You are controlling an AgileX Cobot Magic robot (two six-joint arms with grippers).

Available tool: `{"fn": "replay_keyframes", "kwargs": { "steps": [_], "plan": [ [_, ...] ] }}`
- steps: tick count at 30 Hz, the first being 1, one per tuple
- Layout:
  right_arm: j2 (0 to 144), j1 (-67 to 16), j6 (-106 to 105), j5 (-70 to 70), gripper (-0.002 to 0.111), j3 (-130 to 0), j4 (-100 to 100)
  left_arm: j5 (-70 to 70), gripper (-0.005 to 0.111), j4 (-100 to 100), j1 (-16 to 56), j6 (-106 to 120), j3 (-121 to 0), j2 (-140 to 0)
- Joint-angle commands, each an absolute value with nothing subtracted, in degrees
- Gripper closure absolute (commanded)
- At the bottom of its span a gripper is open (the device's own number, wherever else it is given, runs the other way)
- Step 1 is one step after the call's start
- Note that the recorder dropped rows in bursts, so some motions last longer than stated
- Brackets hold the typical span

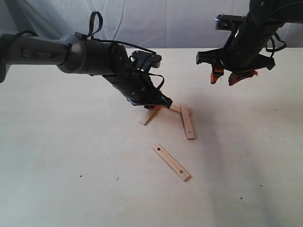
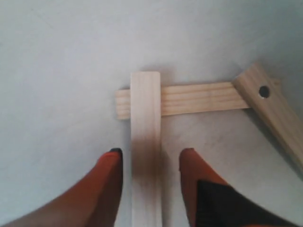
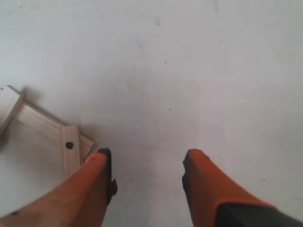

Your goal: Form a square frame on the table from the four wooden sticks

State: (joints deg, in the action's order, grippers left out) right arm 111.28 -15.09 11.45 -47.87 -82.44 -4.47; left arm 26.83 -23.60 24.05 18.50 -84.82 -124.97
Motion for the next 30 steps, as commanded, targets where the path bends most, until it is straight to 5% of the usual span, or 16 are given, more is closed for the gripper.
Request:
{"fn": "replay_keyframes", "kwargs": {
  "steps": [1,8,14,17,30],
  "plan": [
    [110.5,-14.7,10.9,-49.4,0.061,-81.6,-5.1,28.7,0.059,-23.9,23.6,18.1,-85.1,-121.7],
    [108.2,-15.2,11.1,-42.4,0.064,-70.6,-7.6,36.4,0.063,-24.7,18.5,17.9,-85.1,-117.2],
    [108.6,-19.7,11.1,-35.7,0.108,-65.3,-7.9,37.3,0.095,-32.9,18.0,20.7,-83.7,-119.4],
    [109.2,-21.0,11.1,-34.6,0.108,-65.3,-8.0,37.3,0.107,-41.0,18.4,28.0,-82.7,-120.7],
    [115.0,-21.7,11.1,-31.9,0.108,-65.3,-11.0,36.3,0.107,-45.6,18.4,31.9,-82.1,-126.0]
  ]
}}
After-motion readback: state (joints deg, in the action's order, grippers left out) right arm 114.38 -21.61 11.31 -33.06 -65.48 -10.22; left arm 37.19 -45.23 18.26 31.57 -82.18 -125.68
